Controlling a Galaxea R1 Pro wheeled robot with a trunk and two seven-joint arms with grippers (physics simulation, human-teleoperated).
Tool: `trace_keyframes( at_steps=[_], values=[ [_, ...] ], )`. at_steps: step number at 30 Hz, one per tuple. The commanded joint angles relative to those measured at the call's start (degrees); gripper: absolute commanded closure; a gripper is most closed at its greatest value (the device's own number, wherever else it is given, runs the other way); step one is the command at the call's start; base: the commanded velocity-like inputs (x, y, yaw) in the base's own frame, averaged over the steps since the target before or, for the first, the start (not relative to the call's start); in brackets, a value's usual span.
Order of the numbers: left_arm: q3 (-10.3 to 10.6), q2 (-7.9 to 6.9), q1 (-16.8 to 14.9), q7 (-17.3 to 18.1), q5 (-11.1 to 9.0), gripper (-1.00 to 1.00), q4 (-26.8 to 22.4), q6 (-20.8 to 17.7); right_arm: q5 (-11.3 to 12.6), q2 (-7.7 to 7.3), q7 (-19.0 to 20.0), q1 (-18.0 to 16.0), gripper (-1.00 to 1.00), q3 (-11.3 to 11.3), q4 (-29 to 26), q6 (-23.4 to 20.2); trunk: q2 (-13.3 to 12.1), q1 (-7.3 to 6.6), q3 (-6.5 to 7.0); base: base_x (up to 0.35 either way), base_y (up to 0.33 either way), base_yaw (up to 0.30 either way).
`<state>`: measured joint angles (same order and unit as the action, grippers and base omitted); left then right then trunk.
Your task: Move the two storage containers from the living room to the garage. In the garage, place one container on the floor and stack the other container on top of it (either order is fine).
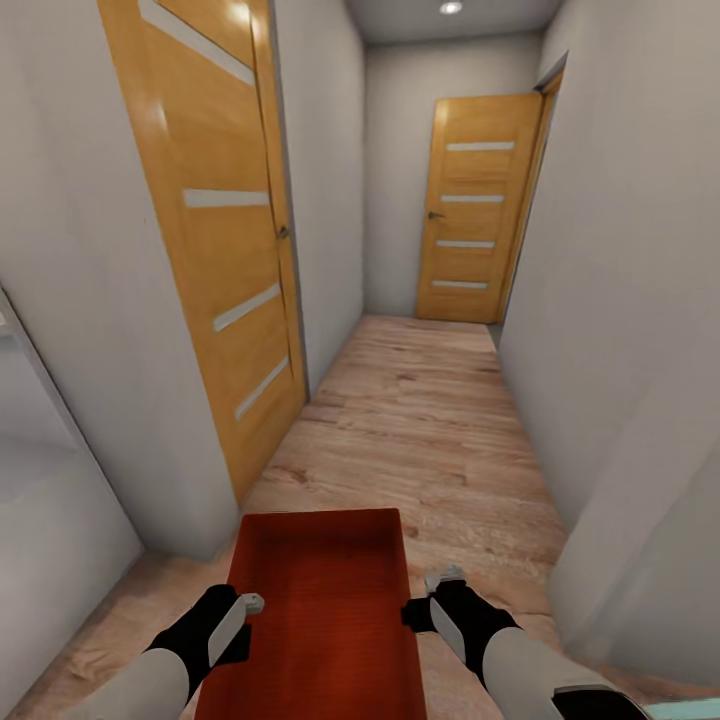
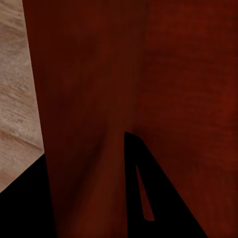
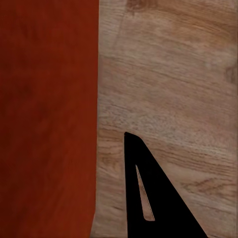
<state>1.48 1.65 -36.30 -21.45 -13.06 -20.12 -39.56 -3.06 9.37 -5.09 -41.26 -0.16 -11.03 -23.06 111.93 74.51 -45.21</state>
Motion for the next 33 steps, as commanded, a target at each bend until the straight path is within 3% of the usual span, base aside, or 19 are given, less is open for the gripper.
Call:
trace_keyframes(
  at_steps=[1, 27, 33],
  values=[
    [-0.5, -0.06, -0.1, 0.4, -3.1, 1.00, -0.2, 0.5, -1.7, -2.03, -0.4, 0.0, 1.00, 0.6, 0.0, -0.5, 0.0, 0.03, -0.06, 0.342, 0.000, 0.000],
    [-0.5, -0.07, -0.1, 0.4, -3.1, 1.00, -0.2, 0.5, -1.8, -1.99, -0.4, 0.0, 1.00, 0.6, 0.0, -0.5, 0.0, 0.03, -0.06, 0.342, 0.000, 0.000],
    [-0.5, -0.07, -0.1, 0.4, -3.1, 1.00, -0.2, 0.5, -1.7, -1.99, -0.4, 0.0, 1.00, 0.6, 0.0, -0.5, 0.0, 0.03, -0.06, 0.342, 0.000, -0.188]
  ],
)
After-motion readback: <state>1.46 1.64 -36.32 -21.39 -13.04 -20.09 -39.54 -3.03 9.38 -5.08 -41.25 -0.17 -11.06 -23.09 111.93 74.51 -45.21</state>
